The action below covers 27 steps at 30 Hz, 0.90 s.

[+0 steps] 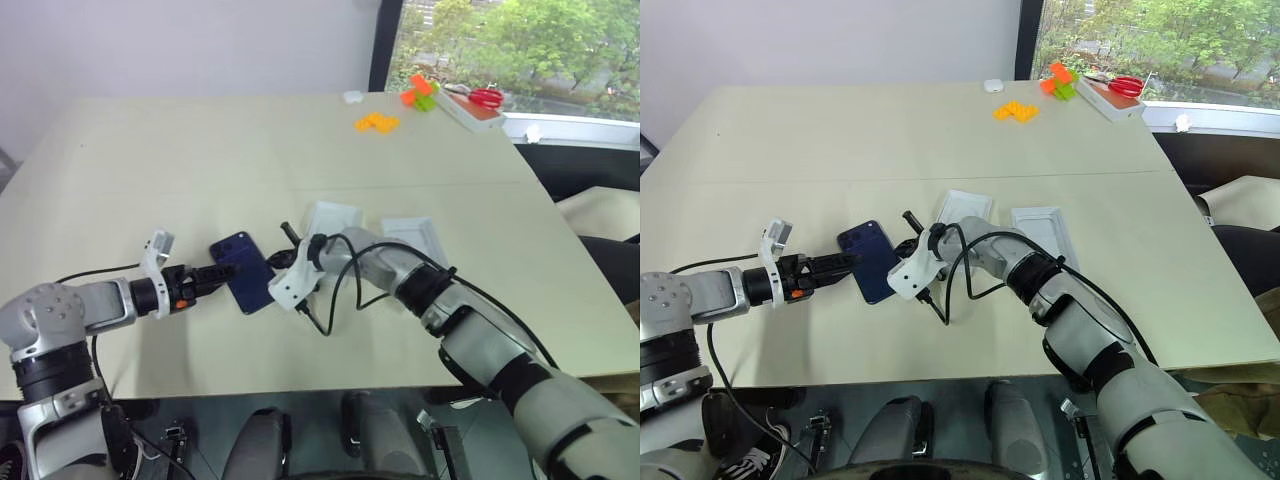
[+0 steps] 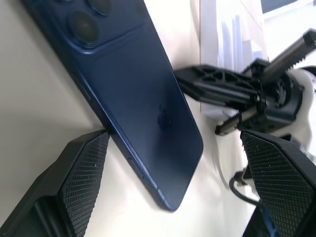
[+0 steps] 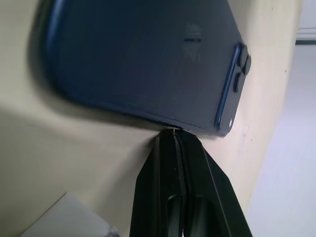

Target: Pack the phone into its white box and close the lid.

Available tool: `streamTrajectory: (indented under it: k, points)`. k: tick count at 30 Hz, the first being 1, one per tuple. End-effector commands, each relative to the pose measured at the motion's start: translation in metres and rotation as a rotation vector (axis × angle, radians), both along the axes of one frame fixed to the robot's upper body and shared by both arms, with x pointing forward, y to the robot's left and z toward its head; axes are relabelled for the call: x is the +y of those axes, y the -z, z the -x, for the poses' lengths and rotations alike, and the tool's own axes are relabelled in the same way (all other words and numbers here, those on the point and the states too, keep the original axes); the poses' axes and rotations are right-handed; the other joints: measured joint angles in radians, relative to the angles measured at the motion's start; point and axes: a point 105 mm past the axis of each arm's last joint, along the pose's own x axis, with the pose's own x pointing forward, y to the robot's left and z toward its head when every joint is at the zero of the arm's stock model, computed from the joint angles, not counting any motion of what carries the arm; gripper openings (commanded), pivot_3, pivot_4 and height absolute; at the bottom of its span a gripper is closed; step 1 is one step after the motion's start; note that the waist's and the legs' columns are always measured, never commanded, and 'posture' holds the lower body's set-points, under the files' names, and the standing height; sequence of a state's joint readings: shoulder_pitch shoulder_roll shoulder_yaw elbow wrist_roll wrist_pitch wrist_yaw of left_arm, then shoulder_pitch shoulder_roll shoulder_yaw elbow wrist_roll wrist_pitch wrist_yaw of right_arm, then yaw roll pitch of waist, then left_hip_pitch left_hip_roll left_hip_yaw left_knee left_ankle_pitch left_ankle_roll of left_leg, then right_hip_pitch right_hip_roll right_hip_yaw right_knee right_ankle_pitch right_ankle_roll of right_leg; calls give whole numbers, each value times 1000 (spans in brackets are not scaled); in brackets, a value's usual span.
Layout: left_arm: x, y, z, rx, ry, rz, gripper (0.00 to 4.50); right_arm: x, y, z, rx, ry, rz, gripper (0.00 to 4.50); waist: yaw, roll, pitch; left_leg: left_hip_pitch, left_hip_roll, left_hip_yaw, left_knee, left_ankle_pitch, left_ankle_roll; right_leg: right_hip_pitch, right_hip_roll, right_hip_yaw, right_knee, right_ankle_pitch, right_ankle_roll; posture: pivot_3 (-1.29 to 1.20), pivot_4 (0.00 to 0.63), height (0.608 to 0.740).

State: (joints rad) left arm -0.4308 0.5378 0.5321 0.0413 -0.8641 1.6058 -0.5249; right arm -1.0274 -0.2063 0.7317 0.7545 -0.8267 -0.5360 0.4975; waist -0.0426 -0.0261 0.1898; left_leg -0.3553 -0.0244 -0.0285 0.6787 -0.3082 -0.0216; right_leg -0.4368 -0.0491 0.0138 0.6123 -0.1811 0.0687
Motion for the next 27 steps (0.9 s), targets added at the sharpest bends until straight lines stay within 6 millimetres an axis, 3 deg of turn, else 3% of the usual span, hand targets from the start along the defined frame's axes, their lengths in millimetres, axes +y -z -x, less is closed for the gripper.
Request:
streamTrajectory:
  k: [1,3,13,20,27]
  points:
    - [-11,-15,-3,-54,50,20,4500,4,-10,0,-1,-26,-35,37,-1,0,0,-1,0,0,0,0,0,-1,0,0,0,0,0,0,150,740]
    - [-7,-12,-4,-41,26,11,4500,3,-11,-2,3,-21,-40,37,-3,0,1,-1,0,0,0,0,-1,-1,0,0,0,0,0,0,150,740]
    - [-12,-33,-8,-121,21,74,4500,-7,-14,-12,11,3,-45,37,-4,-1,1,-1,1,0,-1,1,-1,-2,1,0,0,0,0,0,150,740]
    - [-7,-15,2,-63,16,-7,4500,-6,-19,-14,33,11,-80,37,-8,-1,1,-2,1,0,-2,1,-2,-3,1,1,0,0,0,0,150,740]
    - [15,-1,-8,-15,-170,-81,4500,-10,-18,-15,28,14,-76,37,-5,-1,1,-2,1,0,-3,1,-2,-4,1,1,0,0,-1,0,150,740]
